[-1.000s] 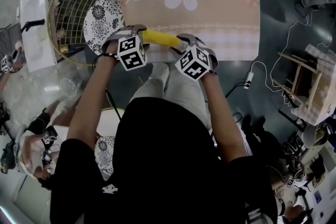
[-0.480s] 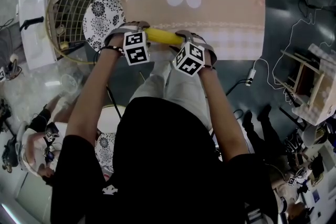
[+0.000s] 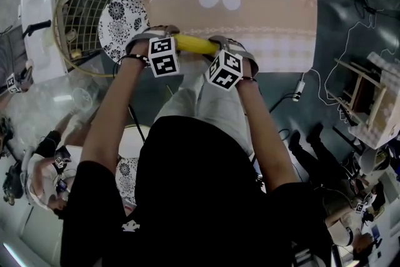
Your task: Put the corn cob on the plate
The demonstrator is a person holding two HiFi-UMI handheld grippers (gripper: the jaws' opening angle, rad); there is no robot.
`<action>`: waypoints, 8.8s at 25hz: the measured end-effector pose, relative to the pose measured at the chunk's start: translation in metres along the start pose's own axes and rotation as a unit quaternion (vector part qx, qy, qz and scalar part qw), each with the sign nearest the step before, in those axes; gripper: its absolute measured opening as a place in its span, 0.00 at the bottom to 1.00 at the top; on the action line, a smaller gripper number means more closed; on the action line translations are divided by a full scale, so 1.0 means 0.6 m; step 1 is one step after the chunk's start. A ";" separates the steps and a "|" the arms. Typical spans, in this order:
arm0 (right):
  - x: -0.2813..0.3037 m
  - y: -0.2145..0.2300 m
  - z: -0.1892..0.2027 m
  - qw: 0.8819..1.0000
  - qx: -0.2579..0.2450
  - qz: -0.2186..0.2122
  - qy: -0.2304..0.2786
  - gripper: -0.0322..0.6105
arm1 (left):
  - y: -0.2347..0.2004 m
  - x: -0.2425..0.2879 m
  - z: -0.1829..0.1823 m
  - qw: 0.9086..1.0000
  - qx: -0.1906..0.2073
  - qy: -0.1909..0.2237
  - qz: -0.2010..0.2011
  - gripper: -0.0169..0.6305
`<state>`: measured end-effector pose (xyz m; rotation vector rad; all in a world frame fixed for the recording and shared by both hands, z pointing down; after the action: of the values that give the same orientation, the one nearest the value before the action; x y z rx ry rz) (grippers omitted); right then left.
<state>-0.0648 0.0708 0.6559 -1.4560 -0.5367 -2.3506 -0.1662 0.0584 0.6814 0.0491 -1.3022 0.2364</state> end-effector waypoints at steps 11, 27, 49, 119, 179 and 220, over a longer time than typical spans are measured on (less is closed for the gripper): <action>0.001 -0.001 -0.004 1.000 -0.010 -0.002 -0.007 0.38 | -0.006 -0.003 0.001 1.000 0.003 -0.011 0.000 0.43; -0.053 0.078 -0.013 0.999 -0.026 0.018 -0.014 0.38 | -0.078 -0.037 -0.048 0.999 -0.006 -0.002 -0.032 0.43; -0.149 0.315 -0.064 0.995 -0.089 0.039 -0.020 0.37 | -0.297 -0.085 -0.132 0.993 -0.060 0.019 -0.095 0.43; -0.092 0.689 -0.141 0.994 -0.094 0.055 0.006 0.39 | -0.662 -0.076 -0.134 0.985 -0.099 0.011 -0.144 0.47; -0.546 0.442 -0.255 0.889 0.111 0.112 0.430 0.05 | -0.399 -0.554 -0.264 0.773 -0.275 0.353 -0.450 0.04; -0.724 -0.009 -0.261 0.828 0.074 0.171 0.529 0.05 | 0.003 -0.728 -0.277 0.720 -0.211 0.436 -0.496 0.04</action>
<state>-0.0037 0.0334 0.2000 -0.0171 -0.1099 -2.2903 -0.1159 0.0245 0.2181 0.2108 -0.2145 -0.8923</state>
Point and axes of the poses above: the fingertips, and each gripper's own axes: x forward along the fingers, y to its right, z out of its underside, the point moved 4 cm from there along -x, backward along the fingers, and after that the axes turned 11 degrees about x, right-handed, at the moved point
